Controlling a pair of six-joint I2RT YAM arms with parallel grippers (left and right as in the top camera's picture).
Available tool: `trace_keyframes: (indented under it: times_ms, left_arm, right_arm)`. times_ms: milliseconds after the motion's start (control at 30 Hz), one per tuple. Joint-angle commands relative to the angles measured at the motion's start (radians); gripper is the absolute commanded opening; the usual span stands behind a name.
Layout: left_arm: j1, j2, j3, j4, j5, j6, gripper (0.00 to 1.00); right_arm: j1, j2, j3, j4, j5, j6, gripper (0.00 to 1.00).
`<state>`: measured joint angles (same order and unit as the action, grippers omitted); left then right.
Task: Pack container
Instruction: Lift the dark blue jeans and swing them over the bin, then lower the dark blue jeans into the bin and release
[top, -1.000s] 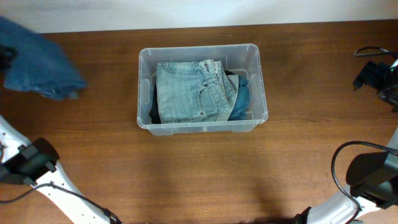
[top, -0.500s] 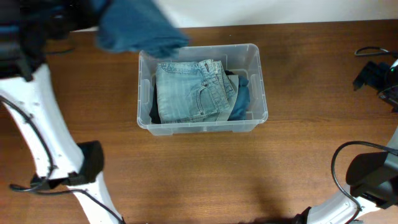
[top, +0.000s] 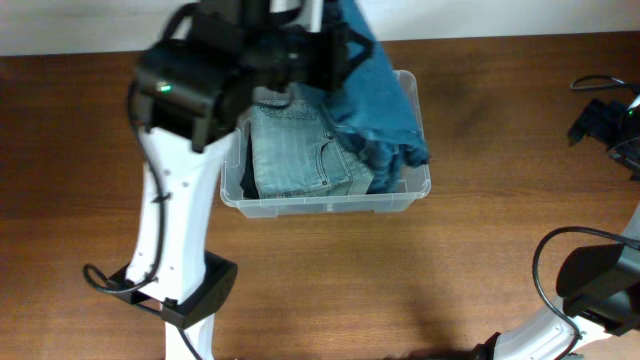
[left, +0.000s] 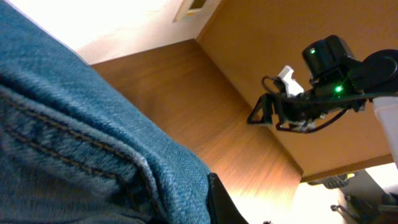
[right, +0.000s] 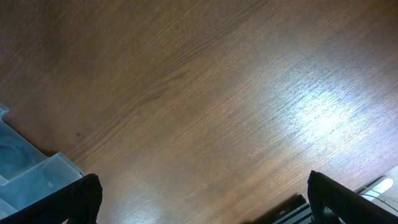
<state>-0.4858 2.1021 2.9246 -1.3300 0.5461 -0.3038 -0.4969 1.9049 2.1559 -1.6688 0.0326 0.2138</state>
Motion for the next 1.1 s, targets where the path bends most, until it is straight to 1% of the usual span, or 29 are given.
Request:
trace_keyframes:
  times_ms: [0, 100, 167, 400, 467, 567, 667, 800, 967, 1067]
  left_arm:
    - [-0.04, -0.048, -0.068, 0.127, -0.021, -0.011, 0.01]
    - [-0.058, -0.048, -0.148, 0.225, -0.017, -0.052, 0.01]
    - [-0.069, -0.048, -0.187, 0.284, -0.008, -0.051, 0.01]
    - [-0.095, -0.039, -0.27, 0.414, 0.0, -0.04, 0.01]
    - [-0.101, -0.025, -0.283, 0.48, 0.056, -0.04, 0.01]
    - [-0.113, -0.005, -0.284, 0.535, 0.119, -0.049, 0.01]
    - [-0.127, 0.019, -0.284, 0.524, 0.124, -0.051, 0.01]
    - [-0.126, 0.05, -0.288, 0.432, 0.122, -0.045, 0.01]
    - [-0.083, 0.077, -0.288, 0.329, 0.12, -0.032, 0.01]
    - [-0.047, 0.09, -0.288, 0.259, 0.121, 0.006, 0.01]
  right_arm:
    - [-0.001, 0.0, -0.002, 0.001, -0.002, 0.011, 0.98]
    - [-0.001, 0.0, -0.002, 0.001, -0.002, 0.011, 0.98]
    - [-0.001, 0.0, -0.002, 0.001, -0.002, 0.011, 0.99]
    - [-0.001, 0.0, -0.002, 0.001, -0.002, 0.011, 0.98]
    - [-0.001, 0.0, -0.002, 0.001, -0.002, 0.011, 0.98]
    - [-0.001, 0.0, -0.002, 0.001, -0.002, 0.011, 0.99]
    - [-0.001, 0.0, -0.002, 0.001, -0.002, 0.011, 0.98]
    - [-0.001, 0.0, -0.002, 0.001, -0.002, 0.011, 0.98]
    - [-0.001, 0.0, -0.002, 0.001, -0.002, 0.011, 0.98]
    - [-0.001, 0.0, -0.002, 0.001, -0.002, 0.011, 0.98]
